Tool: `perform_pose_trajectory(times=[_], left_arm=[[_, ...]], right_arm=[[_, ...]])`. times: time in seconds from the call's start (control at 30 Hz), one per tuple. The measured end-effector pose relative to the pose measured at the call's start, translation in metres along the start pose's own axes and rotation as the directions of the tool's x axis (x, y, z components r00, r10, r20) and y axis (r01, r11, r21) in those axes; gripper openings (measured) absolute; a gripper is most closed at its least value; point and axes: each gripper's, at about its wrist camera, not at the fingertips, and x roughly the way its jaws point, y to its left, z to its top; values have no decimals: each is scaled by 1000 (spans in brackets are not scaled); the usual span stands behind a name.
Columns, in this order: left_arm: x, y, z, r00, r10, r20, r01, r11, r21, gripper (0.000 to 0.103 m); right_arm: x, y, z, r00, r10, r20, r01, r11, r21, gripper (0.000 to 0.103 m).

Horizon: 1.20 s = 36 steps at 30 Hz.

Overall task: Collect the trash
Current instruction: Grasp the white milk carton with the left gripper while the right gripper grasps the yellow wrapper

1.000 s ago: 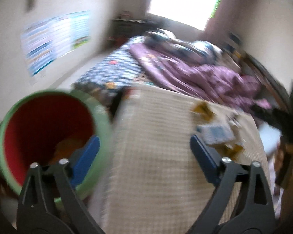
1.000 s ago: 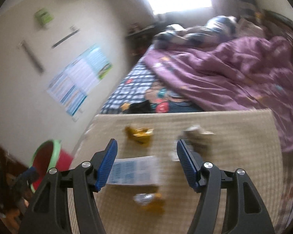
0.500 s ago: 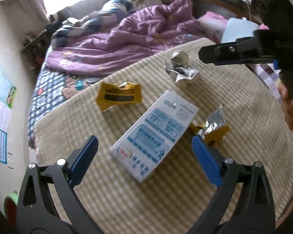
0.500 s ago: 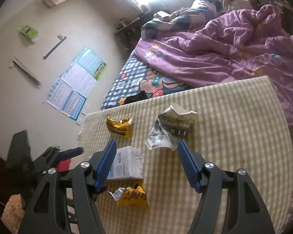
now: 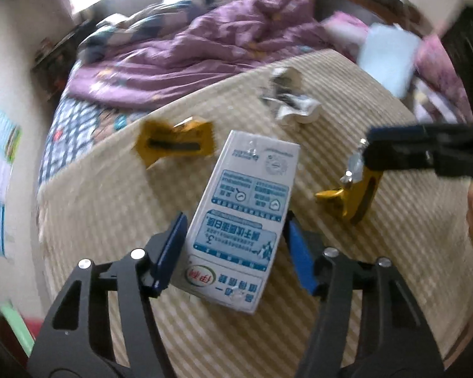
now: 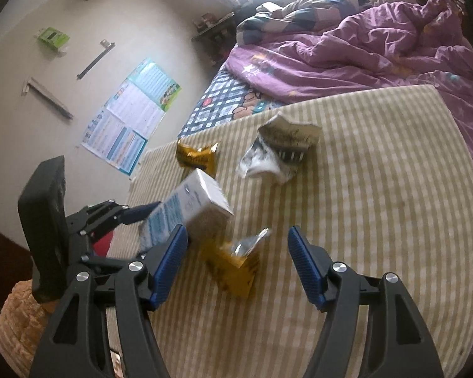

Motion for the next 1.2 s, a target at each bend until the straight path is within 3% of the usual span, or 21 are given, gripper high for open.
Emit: perform_pose_trajectory(times=[0.13, 0.33, 0.43, 0.5, 0.53, 0.57, 0.6, 0.8, 0.9, 0.93, 0.97, 1.0, 1.03, 1.1, 1.2], left_arm=[[-23, 16, -24, 998, 11, 57, -1, 984, -176, 58], [-75, 34, -60, 985, 87, 149, -25, 926, -377, 58], [-106, 46, -80, 972, 152, 182, -48, 878, -477, 56], [-123, 50, -93, 963, 192, 190, -66, 849, -524, 55], [-129, 54, -100, 958, 212, 192, -77, 837, -541, 55], [-139, 58, -109, 950, 248, 191, -100, 817, -567, 48], [-145, 61, -114, 946, 268, 184, -115, 805, -583, 29], [-170, 93, -147, 928, 339, 154, -136, 695, -706, 23], [-171, 99, -153, 930, 340, 141, -143, 688, -711, 24], [-171, 100, -155, 930, 341, 140, -146, 688, -711, 28], [-170, 102, -156, 933, 332, 136, -144, 693, -707, 41], [-169, 104, -160, 939, 317, 136, -136, 702, -700, 54], [-166, 105, -161, 945, 301, 129, -133, 712, -689, 59], [-163, 102, -164, 947, 301, 112, -150, 723, -675, 61], [-149, 93, -164, 964, 251, 89, -142, 767, -626, 65]], right_arm=[[-4, 7, -13, 1000, -2, 4, 2, 1000, -19, 64], [5, 14, -16, 999, -52, -1, 52, 998, -30, 64], [11, 19, -16, 996, -89, 5, 89, 995, -53, 62], [17, 24, -19, 994, -111, 2, 111, 992, -63, 37], [19, 25, -18, 994, -113, -4, 112, 992, -65, 34], [21, 27, -18, 994, -111, -6, 110, 992, -65, 34], [21, 30, -19, 994, -107, -1, 107, 992, -70, 32], [19, 60, -24, 997, -76, 18, 77, 988, -135, 31], [20, 74, -25, 998, -60, 15, 62, 985, -162, 31], [20, 77, -26, 998, -54, 13, 56, 984, -167, 31], [21, 80, -26, 999, -49, 11, 50, 984, -170, 31], [21, 82, -25, 999, -45, 8, 46, 984, -171, 31], [22, 83, -26, 999, -42, 3, 41, 984, -173, 31], [23, 85, -28, 999, -38, -8, 36, 984, -177, 31], [26, 86, -32, 999, -33, -21, 28, 984, -178, 31]])
